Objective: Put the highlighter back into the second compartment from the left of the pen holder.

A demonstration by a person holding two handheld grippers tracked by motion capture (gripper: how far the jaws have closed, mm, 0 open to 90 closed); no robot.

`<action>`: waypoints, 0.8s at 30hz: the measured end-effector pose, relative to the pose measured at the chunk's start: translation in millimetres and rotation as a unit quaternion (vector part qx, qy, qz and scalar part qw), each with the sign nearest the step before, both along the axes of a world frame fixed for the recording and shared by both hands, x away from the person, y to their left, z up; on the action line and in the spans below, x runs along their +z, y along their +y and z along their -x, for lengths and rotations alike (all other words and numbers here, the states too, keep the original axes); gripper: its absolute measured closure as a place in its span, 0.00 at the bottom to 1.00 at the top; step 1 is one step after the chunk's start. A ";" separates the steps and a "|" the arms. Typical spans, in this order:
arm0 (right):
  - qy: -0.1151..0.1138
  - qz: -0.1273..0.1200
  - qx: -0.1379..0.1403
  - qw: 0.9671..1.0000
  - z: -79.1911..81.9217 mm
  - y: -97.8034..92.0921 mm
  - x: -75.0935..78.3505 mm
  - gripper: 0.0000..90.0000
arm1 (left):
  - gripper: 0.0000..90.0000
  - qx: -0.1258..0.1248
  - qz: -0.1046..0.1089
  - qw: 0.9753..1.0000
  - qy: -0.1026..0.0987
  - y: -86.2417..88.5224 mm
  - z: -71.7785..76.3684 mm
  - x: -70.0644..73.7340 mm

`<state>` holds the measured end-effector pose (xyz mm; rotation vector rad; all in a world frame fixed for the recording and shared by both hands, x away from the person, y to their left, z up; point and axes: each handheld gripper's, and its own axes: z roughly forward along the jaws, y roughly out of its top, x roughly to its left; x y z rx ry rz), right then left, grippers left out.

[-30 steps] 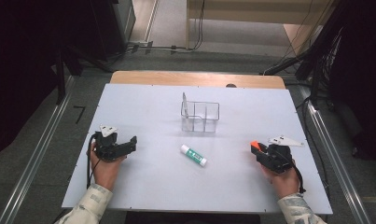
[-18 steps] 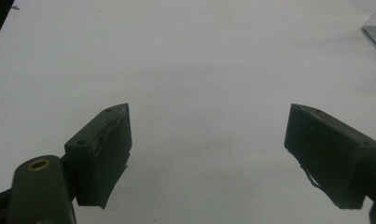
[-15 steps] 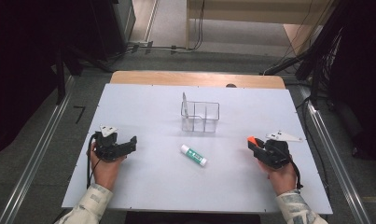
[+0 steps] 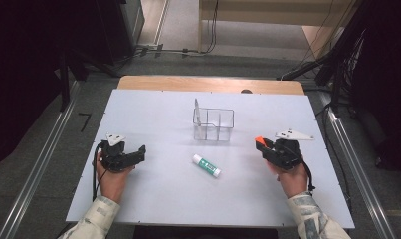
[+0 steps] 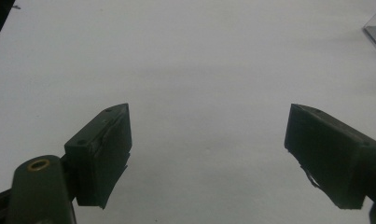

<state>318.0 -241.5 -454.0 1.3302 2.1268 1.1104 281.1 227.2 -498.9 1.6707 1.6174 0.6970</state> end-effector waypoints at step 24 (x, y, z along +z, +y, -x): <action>-0.013 -0.004 0.027 1.000 -27.7 35.4 22.9 0.72 | 0.17 0.001 0.001 1.000 -0.001 1.2 -0.3 0.3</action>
